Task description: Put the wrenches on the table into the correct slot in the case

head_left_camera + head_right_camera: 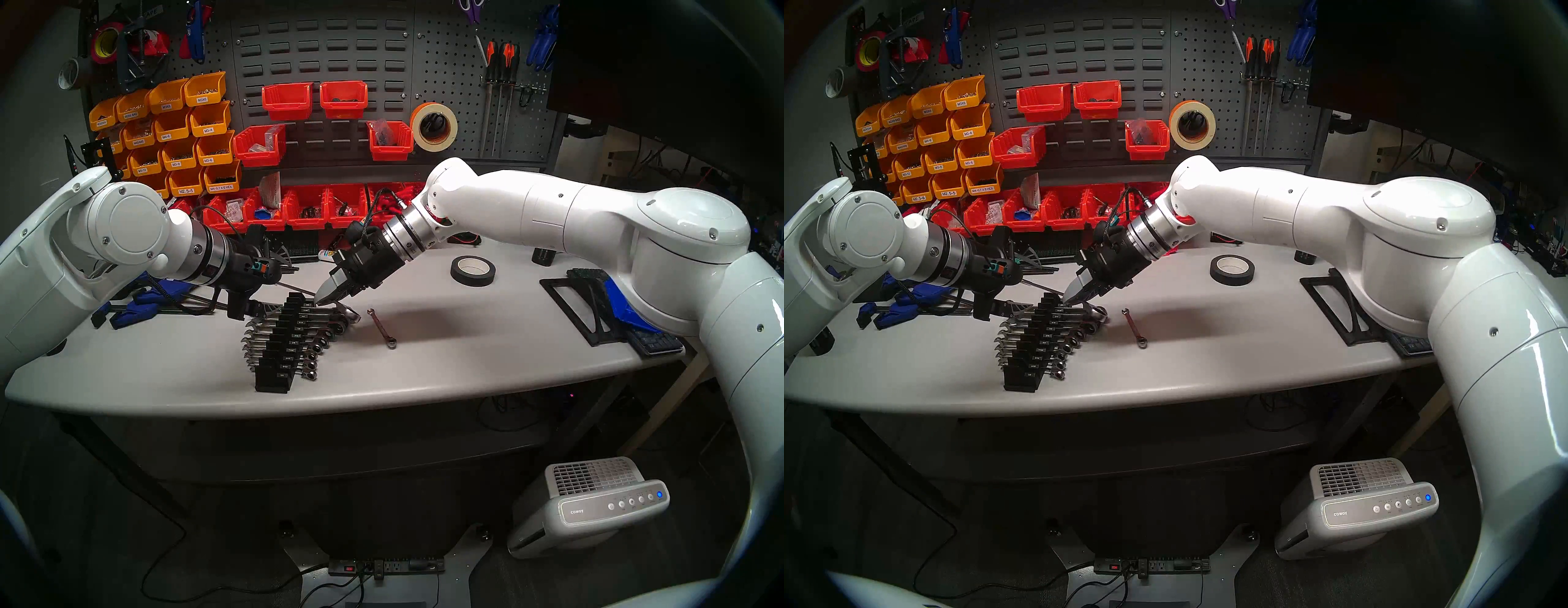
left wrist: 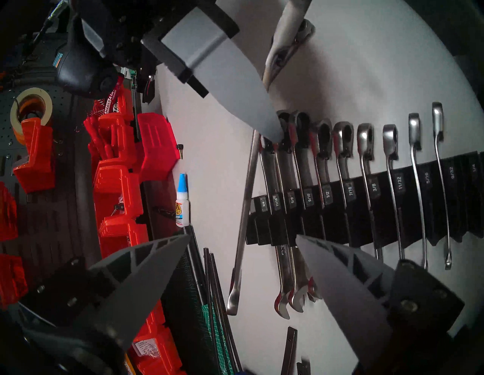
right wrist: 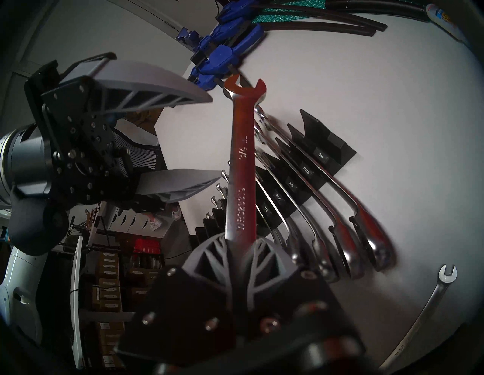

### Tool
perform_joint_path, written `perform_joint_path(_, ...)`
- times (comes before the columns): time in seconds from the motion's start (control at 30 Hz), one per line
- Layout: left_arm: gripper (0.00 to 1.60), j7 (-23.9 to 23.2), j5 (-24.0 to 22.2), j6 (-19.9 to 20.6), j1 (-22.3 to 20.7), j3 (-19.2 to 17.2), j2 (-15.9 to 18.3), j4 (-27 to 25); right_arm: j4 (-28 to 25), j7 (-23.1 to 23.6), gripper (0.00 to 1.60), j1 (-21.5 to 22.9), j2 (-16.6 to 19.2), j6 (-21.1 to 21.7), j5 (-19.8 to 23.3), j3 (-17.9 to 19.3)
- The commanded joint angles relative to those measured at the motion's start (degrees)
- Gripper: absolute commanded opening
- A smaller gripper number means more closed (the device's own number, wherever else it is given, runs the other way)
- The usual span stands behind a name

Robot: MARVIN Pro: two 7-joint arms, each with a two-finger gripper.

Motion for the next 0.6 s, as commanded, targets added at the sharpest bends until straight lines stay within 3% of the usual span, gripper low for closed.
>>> perform_joint_path(0.0, 1.56, 2.76, 2.1, -0.89, -0.91, -0.49, -1.6, 2.22, -0.48, 4.66, 0.0, 2.65, 0.91, -0.13, 1.13, 1.88)
perform_joint_path(0.07, 1.55, 3.24, 2.55, -1.13, -0.86, -0.32, -1.98, 2.85, -0.71, 4.66, 0.0, 2.69, 1.05, -0.13, 1.15, 1.9)
perform_joint_path(0.17, 1.29, 3.98, 3.24, -1.52, -0.74, 0.0, -2.63, 3.84, -1.08, 4.68, 0.0, 2.71, 1.28, -0.13, 1.17, 1.93)
perform_joint_path(0.53, 1.19, 6.6, 5.53, -3.23, -0.41, 1.21, -5.47, 6.52, -2.44, 4.86, 0.0, 2.87, 2.28, -0.13, 1.3, 2.03)
perform_joint_path(0.57, 0.91, 6.78, 5.69, -3.35, -0.38, 1.3, -5.67, 6.67, -2.54, 4.88, 0.0, 2.89, 2.36, -0.13, 1.33, 2.05)
